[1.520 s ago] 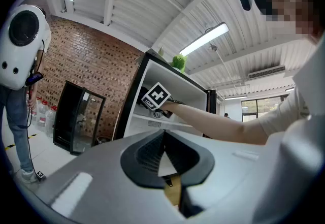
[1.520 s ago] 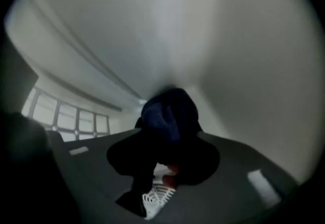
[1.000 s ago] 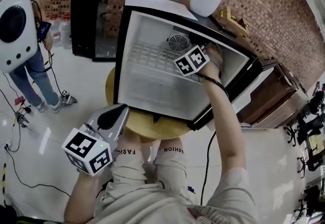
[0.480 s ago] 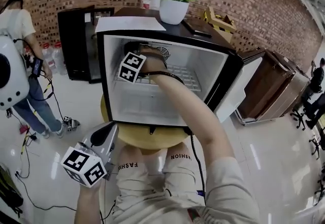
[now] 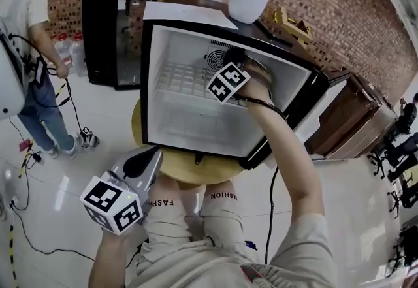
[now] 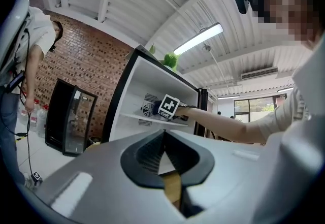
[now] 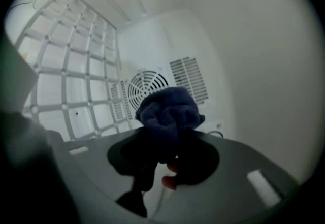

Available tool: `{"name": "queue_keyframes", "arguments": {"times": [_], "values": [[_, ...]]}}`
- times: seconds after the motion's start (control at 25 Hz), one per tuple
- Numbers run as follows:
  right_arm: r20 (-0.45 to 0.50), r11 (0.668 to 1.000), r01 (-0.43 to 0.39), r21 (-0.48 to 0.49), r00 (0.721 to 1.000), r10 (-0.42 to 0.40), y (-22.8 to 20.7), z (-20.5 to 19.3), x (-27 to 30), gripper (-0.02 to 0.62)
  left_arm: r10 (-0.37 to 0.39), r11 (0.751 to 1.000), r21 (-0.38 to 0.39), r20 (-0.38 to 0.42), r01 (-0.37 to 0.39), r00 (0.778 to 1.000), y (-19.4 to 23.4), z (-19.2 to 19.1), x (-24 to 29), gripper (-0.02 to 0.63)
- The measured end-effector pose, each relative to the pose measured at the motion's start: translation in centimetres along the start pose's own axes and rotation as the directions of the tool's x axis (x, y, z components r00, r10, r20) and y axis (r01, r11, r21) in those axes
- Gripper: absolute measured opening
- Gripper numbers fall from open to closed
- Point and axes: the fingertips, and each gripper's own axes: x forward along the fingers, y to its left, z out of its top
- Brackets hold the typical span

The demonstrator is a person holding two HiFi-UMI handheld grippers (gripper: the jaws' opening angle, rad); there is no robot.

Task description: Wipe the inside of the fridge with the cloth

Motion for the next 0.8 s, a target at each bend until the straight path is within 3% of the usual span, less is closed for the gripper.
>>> {"name": "queue_keyframes", "arguments": {"times": [0.12,0.16,0.24,0.32,0.4,0.48,0.56,0.64,0.8], "values": [[-0.223,0.999,0.001,-0.047,0.975,-0.011,-0.8,-4.9,1.7,0.129,0.0,1.0,0.003,0.009,0.0,1.0,0.0,0.3,0.0,0.002],[-0.247,0.998,-0.011,-0.063,0.969,-0.005,-0.8,-5.7,1.9,0.128,0.0,1.0,0.004,0.01,0.0,1.0,0.0,0.3,0.0,0.002],[-0.143,0.997,-0.031,-0.075,0.99,0.02,0.1,-4.0,0.9,0.129,0.001,1.0,0.004,0.011,-0.001,1.0,0.2,0.4,-0.2,0.002],[0.06,0.999,-0.01,-0.037,0.998,0.012,0.3,0.5,-2.6,0.129,0.002,1.0,0.005,0.013,-0.003,1.0,0.6,0.5,-0.2,0.002],[0.257,1.0,0.015,-0.001,0.966,-0.014,0.0,6.1,-5.8,0.129,0.004,1.0,0.004,0.008,-0.004,1.0,1.0,0.3,-0.2,0.002],[0.393,0.999,0.007,0.048,0.919,-0.025,-0.2,11.3,-7.0,0.129,0.005,1.0,-0.002,-0.002,-0.005,1.0,1.2,0.0,-0.2,0.002],[0.462,0.996,0.02,0.091,0.885,-0.06,-0.8,15.5,-6.8,0.13,0.004,1.0,-0.004,0.0,-0.004,1.0,1.1,-0.1,-0.3,0.002],[0.488,0.993,0.058,0.106,0.867,-0.103,-1.3,18.6,-6.0,0.13,0.002,1.0,-0.006,0.006,-0.002,1.0,0.9,0.1,-0.5,0.002],[0.537,0.992,0.034,0.122,0.838,-0.095,-1.0,21.2,-5.9,0.13,0.006,1.0,-0.003,0.007,-0.006,1.0,0.9,0.3,-0.9,0.002]]}}
